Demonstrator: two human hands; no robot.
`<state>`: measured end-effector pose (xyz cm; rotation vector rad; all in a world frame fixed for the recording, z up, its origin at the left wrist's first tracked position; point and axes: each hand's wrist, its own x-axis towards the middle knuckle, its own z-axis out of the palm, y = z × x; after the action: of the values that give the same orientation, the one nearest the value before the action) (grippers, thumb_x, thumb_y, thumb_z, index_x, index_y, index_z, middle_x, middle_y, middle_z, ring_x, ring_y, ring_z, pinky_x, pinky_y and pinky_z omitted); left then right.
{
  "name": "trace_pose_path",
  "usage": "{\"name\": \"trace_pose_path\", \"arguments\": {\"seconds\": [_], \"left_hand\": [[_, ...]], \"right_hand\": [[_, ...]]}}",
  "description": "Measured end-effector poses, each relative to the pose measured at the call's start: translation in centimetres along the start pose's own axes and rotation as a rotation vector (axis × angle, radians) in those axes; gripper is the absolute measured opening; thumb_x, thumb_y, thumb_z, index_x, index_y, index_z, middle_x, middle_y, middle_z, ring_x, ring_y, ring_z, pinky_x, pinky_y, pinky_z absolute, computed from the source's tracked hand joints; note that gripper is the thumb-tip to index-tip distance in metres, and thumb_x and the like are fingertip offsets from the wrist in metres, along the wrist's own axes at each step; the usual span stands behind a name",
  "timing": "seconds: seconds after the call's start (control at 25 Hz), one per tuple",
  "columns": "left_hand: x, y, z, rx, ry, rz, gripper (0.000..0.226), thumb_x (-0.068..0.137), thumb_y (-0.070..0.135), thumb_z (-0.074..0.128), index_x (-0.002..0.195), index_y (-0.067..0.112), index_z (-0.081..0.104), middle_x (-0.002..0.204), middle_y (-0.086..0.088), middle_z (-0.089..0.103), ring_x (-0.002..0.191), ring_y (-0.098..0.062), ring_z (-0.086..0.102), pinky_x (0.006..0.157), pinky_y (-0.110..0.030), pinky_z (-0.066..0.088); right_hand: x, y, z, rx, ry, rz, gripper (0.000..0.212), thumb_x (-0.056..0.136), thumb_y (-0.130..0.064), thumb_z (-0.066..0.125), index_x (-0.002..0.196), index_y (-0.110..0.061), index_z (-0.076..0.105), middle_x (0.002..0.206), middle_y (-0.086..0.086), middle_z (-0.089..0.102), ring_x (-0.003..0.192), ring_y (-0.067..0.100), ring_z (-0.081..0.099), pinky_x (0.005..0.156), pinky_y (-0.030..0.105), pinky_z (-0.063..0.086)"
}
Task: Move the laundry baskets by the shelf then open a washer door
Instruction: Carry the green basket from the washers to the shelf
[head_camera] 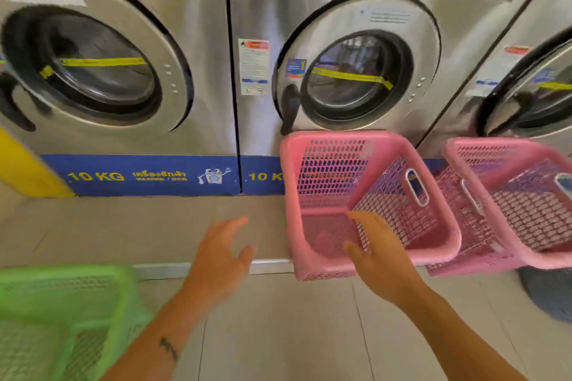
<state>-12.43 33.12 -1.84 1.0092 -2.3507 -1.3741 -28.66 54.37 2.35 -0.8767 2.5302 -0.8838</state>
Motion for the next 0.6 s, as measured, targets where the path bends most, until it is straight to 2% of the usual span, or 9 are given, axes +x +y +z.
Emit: {"name": "trace_pose_path", "arguments": {"seconds": [0.04,0.16,0.24,0.28,0.36,0.44,0.52,0.6], "left_hand": [[1.6,2.1,3.1,0.019,0.004,0.008,0.053,0.082,0.022,0.068,0.132,0.029,0.053,0.122,0.006,0.045,0.117,-0.018,0.051,0.106,-0.034,0.038],[6.3,6.0,10.3,0.131,0.022,0.016,0.064,0.086,0.023,0.062,0.144,0.031,0.036,0.129,0.003,0.041,0.134,-0.023,0.034,0.110,-0.036,0.028],[9.4,6.8,13.5,0.277,0.010,-0.011,0.082,0.084,0.024,0.059,0.149,0.043,0.014,0.147,-0.003,0.035,0.138,-0.030,0.031,0.106,-0.045,0.035],[10.6,6.8,14.3,0.361,0.011,-0.037,0.087,0.082,0.022,0.057,0.149,0.046,0.008,0.153,-0.007,0.030,0.136,-0.035,0.035,0.099,-0.047,0.041],[12.4,6.2,15.3,0.502,0.036,-0.069,0.081,0.080,0.013,0.054,0.149,0.038,0.018,0.143,-0.015,0.039,0.118,-0.041,0.053,0.079,-0.045,0.049],[13.2,5.3,15.7,0.599,0.064,-0.069,0.071,0.079,0.010,0.054,0.144,0.029,0.032,0.123,-0.011,0.050,0.099,-0.036,0.060,0.067,-0.041,0.046],[13.3,4.4,15.7,0.651,0.077,-0.040,0.069,0.078,0.011,0.056,0.142,0.029,0.034,0.123,-0.005,0.052,0.093,-0.034,0.060,0.066,-0.041,0.048],[13.3,3.9,15.5,0.661,0.083,-0.016,0.072,0.077,0.010,0.055,0.142,0.031,0.034,0.124,-0.004,0.052,0.093,-0.035,0.060,0.069,-0.043,0.051]], "right_hand": [[1.4,2.7,-2.0,-0.027,0.025,0.015,0.050,0.087,-0.014,0.063,0.133,-0.026,0.047,0.129,-0.008,0.047,0.106,0.001,0.044,0.094,0.011,0.031],[5.1,10.6,-6.7,-0.137,0.070,0.115,0.058,0.082,-0.018,0.068,0.136,-0.023,0.046,0.140,0.000,0.045,0.125,0.020,0.044,0.108,0.034,0.034],[7.4,14.8,-9.0,-0.211,0.080,0.161,0.061,0.079,-0.020,0.070,0.135,-0.024,0.047,0.138,0.005,0.047,0.122,0.029,0.049,0.105,0.046,0.040],[8.5,16.5,-9.8,-0.232,0.081,0.178,0.060,0.078,-0.021,0.070,0.133,-0.025,0.047,0.134,0.007,0.048,0.117,0.032,0.051,0.102,0.049,0.042],[10.9,19.0,-10.8,-0.252,0.067,0.223,0.057,0.078,-0.023,0.064,0.131,-0.028,0.044,0.122,0.009,0.051,0.105,0.034,0.055,0.093,0.053,0.047],[13.4,20.9,-11.2,-0.223,0.010,0.270,0.057,0.074,-0.027,0.059,0.128,-0.029,0.042,0.110,0.008,0.053,0.096,0.032,0.059,0.084,0.052,0.052],[15.4,22.1,-11.4,-0.172,-0.030,0.338,0.054,0.071,-0.031,0.059,0.123,-0.026,0.044,0.104,0.009,0.058,0.088,0.031,0.062,0.077,0.051,0.054],[16.3,22.1,-11.0,-0.133,-0.025,0.388,0.055,0.077,-0.019,0.062,0.127,-0.028,0.041,0.101,0.010,0.061,0.081,0.031,0.063,0.075,0.050,0.054]]}}
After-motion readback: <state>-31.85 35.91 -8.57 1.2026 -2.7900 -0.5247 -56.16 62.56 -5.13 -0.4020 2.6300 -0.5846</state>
